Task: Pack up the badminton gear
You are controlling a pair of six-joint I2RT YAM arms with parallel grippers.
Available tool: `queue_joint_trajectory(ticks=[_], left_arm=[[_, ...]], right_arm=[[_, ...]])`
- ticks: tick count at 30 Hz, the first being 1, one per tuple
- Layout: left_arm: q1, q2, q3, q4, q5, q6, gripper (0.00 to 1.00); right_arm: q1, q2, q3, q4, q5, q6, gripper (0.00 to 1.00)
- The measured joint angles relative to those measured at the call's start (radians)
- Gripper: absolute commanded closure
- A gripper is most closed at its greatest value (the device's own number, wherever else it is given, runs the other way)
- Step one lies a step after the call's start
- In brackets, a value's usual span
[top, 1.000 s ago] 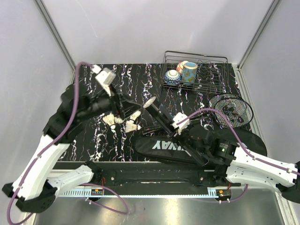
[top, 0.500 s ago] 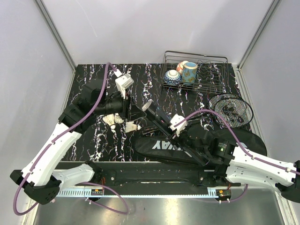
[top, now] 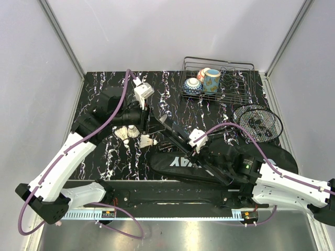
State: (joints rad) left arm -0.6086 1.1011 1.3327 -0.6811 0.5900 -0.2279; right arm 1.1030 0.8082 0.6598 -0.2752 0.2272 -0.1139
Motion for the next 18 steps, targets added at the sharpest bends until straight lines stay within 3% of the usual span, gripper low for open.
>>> queue_joint_trajectory(ticks=[3,7,10,11,18], left_arm=[[0.001,0.002,0.0,0.003,0.003,0.008,0.76],[0.002,0.002,-0.002,0.014,0.008,0.023,0.98],[0.003,-0.004,-0.012,0.028,0.013,0.026,1.0],[0.003,-0.008,-0.019,0.033,0.014,0.028,1.0],[-0.003,-0.028,-0.084,0.049,0.043,0.023,1.0]], right_arm=[[0.0,0.0,0.0,-0.001,-0.01,-0.002,0.56],[0.0,0.0,0.0,-0.01,-0.01,-0.005,0.39],[0.0,0.0,0.0,-0.01,0.0,-0.008,0.3],[0.0,0.001,-0.002,-0.01,0.003,-0.012,0.24],[0.0,0.065,-0.004,0.066,0.109,-0.025,0.06]])
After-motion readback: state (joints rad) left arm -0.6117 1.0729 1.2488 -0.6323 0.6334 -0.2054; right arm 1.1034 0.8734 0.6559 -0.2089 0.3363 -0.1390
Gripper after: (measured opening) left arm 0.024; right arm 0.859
